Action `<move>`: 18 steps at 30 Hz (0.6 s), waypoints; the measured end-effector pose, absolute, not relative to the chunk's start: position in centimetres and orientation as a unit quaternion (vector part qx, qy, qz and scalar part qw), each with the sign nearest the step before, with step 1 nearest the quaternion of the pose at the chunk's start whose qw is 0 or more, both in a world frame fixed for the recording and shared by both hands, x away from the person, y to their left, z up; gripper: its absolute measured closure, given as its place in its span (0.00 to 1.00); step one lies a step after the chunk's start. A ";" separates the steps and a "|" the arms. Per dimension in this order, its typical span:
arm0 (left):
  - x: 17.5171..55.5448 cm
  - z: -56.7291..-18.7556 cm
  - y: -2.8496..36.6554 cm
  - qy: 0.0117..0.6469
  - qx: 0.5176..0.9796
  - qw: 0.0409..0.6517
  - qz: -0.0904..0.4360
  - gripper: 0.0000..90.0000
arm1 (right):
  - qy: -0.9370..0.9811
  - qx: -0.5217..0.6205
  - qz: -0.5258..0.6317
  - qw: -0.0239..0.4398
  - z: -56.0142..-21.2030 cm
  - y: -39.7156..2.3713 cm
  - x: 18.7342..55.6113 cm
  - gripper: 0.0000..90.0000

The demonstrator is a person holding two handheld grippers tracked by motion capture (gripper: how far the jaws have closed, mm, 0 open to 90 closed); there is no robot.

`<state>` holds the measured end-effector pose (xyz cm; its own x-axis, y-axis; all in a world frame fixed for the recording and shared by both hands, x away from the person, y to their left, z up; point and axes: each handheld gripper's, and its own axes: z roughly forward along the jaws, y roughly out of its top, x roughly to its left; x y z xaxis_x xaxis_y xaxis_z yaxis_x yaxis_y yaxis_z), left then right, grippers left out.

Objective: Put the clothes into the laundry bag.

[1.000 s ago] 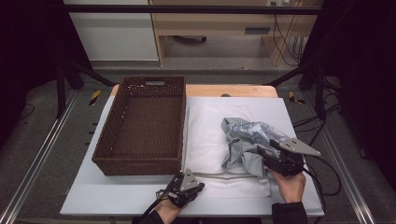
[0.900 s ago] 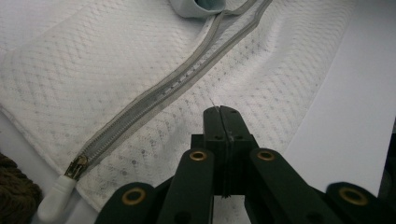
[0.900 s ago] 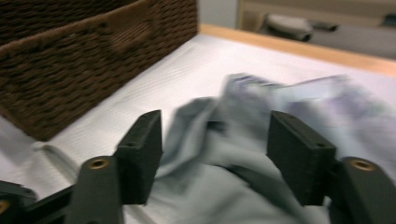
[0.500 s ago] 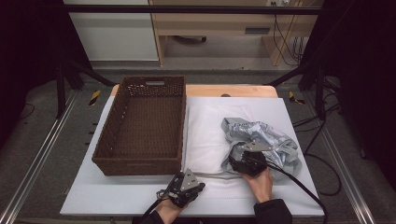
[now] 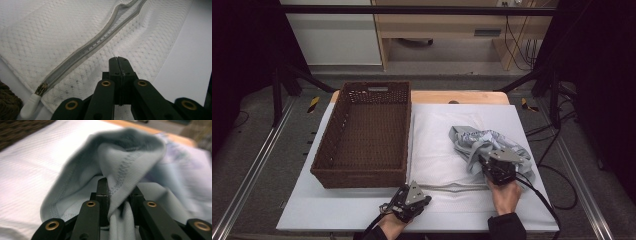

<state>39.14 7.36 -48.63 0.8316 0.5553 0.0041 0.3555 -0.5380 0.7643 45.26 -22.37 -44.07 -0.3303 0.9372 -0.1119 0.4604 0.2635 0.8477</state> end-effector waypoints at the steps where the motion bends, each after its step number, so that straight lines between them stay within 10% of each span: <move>1: 39.1 -48.6 7.4 0.263 0.868 0.403 0.124 0.99 | 0.724 0.485 0.360 0.334 -44.0 -22.8 45.2 0.84; 12: 39.2 -48.6 7.4 0.264 0.868 0.402 0.123 0.99 | 0.709 0.530 0.380 0.269 -47.5 -26.0 47.0 0.79; 18: 39.2 -48.6 7.4 0.262 0.869 0.402 0.124 0.99 | 0.710 0.516 0.394 0.273 -46.2 -26.4 46.3 0.56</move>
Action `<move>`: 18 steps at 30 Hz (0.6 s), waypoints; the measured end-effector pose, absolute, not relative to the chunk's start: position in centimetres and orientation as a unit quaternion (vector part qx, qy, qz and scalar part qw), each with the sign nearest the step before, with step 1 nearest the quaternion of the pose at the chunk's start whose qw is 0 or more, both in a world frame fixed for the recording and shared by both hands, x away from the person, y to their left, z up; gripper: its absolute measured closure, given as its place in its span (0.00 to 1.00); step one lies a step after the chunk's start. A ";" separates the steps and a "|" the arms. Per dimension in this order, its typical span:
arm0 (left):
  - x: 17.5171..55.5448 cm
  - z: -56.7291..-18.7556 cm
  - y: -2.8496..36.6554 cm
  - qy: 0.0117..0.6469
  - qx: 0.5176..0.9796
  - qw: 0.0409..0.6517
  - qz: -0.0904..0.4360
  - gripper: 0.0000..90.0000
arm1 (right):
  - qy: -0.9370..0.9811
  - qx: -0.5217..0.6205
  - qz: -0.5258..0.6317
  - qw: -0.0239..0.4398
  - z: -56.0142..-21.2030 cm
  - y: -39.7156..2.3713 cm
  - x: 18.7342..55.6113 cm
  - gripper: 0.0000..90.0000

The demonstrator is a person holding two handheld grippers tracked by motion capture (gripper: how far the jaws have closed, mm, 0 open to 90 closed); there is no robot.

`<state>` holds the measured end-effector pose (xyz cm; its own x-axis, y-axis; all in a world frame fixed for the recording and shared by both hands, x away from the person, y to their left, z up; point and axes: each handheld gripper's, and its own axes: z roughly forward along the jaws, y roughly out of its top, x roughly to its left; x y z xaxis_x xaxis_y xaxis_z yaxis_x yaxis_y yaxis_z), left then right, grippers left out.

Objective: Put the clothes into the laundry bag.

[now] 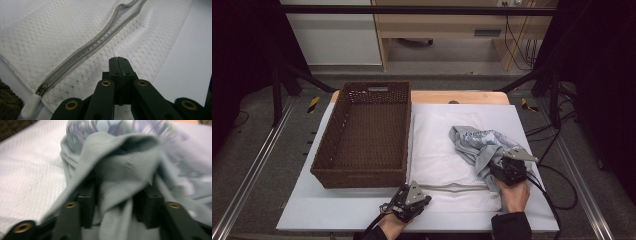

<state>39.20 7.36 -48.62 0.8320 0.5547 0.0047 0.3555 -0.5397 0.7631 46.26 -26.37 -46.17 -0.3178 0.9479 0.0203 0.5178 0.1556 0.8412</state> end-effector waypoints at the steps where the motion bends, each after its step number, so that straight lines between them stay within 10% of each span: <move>1: 39.2 -48.6 7.4 0.262 0.869 0.402 0.123 0.99 | 0.702 0.520 0.403 0.273 -45.5 -26.7 45.9 0.51; 9: 39.2 -48.6 7.3 0.263 0.868 0.401 0.125 0.99 | 0.676 0.488 0.447 0.324 -40.7 -27.1 42.8 0.39; 18: 39.1 -48.6 7.3 0.263 0.869 0.400 0.126 0.99 | 0.758 0.394 0.479 0.203 -41.9 -20.0 42.8 0.57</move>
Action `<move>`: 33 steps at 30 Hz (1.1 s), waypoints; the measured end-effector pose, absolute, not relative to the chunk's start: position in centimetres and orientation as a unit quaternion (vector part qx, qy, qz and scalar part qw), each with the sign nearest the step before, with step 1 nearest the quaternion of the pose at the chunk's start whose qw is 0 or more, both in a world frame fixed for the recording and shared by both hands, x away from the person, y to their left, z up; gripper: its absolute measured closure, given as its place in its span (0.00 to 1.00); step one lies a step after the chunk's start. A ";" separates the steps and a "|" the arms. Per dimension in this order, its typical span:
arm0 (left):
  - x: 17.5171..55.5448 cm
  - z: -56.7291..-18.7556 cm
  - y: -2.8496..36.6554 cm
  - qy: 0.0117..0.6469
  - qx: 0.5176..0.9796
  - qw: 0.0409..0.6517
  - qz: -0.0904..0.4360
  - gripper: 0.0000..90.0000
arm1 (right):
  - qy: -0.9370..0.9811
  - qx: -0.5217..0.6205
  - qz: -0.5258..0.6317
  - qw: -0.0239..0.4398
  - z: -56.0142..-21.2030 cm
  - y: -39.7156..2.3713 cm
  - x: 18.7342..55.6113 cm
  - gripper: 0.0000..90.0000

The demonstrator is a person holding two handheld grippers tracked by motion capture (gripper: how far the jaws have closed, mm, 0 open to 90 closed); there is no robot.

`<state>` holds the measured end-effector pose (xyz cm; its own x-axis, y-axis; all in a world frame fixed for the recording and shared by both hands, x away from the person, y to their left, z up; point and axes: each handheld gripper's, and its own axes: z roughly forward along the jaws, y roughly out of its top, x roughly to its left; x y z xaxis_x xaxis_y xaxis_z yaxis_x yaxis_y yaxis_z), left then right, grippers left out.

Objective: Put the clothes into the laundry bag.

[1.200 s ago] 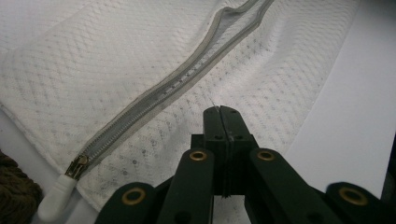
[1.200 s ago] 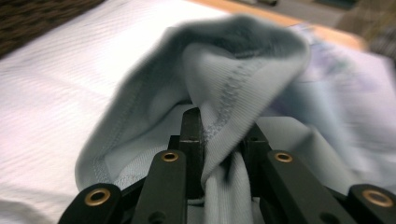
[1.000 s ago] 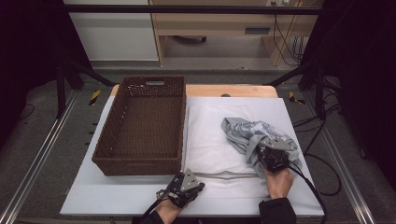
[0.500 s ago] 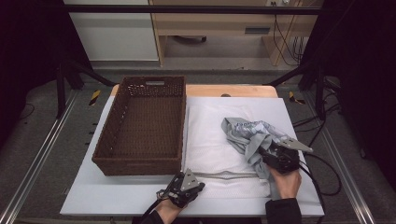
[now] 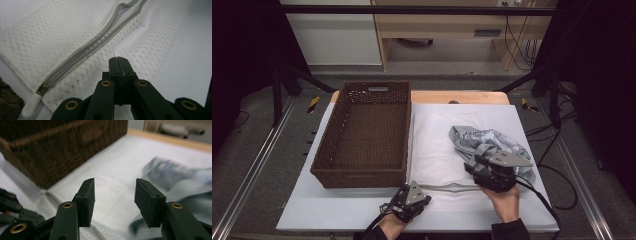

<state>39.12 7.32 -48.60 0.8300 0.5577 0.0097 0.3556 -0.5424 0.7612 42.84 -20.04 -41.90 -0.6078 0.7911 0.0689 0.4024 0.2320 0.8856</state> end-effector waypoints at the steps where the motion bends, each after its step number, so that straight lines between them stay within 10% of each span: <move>1: 39.1 -48.6 7.3 0.263 0.869 0.400 0.127 0.99 | 0.764 0.398 0.468 0.196 -42.5 -19.6 43.1 0.58; 26: 39.1 -48.6 7.3 0.261 0.870 0.399 0.126 0.99 | 0.841 0.376 0.351 0.168 -48.1 -17.3 42.8 0.66; 33: 39.1 -48.6 7.3 0.262 0.870 0.400 0.125 0.99 | 0.834 0.387 0.350 0.178 -48.1 -17.3 43.1 0.82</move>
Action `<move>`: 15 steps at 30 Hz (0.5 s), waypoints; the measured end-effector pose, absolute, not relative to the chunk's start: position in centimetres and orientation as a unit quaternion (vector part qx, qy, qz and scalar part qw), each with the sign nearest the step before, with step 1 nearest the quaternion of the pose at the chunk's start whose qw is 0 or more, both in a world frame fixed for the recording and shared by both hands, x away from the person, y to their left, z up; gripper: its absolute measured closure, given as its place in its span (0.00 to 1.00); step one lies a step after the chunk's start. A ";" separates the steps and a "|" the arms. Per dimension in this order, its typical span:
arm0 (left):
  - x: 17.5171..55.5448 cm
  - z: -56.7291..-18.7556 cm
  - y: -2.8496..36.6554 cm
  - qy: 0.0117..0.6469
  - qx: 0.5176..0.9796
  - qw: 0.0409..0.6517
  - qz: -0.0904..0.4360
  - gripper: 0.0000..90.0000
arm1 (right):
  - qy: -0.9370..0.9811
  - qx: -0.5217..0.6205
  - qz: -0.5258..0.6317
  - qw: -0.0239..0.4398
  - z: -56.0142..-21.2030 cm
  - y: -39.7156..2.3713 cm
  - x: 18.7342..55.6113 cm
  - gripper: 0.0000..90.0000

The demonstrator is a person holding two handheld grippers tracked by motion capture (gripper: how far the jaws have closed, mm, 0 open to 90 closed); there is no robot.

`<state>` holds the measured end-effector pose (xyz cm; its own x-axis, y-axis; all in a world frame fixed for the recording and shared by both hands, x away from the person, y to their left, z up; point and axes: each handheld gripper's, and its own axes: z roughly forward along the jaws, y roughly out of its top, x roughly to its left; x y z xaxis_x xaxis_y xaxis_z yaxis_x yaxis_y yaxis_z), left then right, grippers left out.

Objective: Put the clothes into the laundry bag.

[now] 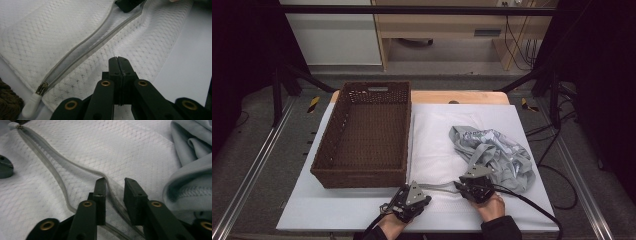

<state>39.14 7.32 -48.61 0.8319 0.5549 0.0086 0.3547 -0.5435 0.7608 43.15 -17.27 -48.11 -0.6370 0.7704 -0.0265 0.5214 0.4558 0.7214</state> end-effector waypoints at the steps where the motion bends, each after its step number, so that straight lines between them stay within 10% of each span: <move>1: 39.1 -48.6 7.3 0.262 0.869 0.400 0.125 0.99 | 0.834 0.389 0.350 0.178 -48.1 -17.3 43.2 0.85; 15: 39.3 -48.6 7.2 0.262 0.870 0.400 0.122 0.97 | 0.832 0.400 0.344 0.172 -48.0 -17.3 43.5 0.99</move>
